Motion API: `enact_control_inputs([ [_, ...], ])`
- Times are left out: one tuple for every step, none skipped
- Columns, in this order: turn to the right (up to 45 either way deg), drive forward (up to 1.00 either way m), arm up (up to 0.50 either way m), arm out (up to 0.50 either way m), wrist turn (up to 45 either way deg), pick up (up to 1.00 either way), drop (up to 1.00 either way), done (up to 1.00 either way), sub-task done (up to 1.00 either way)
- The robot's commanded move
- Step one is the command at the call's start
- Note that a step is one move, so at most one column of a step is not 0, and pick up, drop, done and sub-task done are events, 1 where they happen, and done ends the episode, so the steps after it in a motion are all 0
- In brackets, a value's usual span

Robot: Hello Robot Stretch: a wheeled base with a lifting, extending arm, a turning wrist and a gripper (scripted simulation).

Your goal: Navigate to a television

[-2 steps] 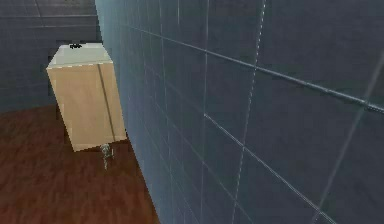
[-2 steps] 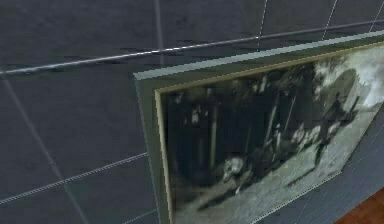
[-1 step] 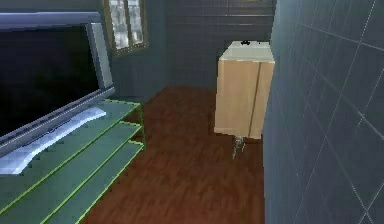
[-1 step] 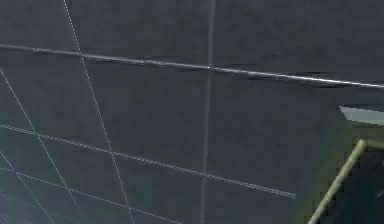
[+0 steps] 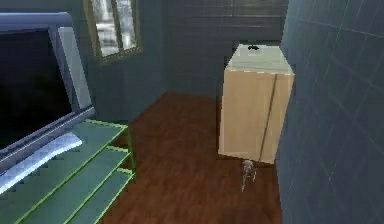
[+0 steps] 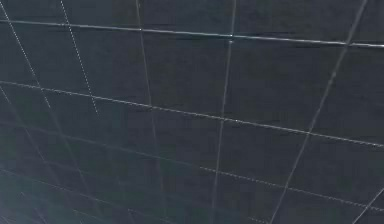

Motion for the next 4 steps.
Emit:
enact_control_inputs([
  [-45.0, 0.00, 0.00, 0.00, 0.0, 0.00, 0.00, 0.00, 0.00],
  [-33.0, 0.00, 0.00, 0.00, 0.0, 0.00, 0.00, 0.00, 0.00],
  [0.0, 0.50, 0.00, 0.00, 0.0, 0.00, 0.00, 0.00, 0.00],
  [42.0, 0.00, 0.00, 0.00, 0.0, 0.00, 0.00, 0.00, 0.00],
])
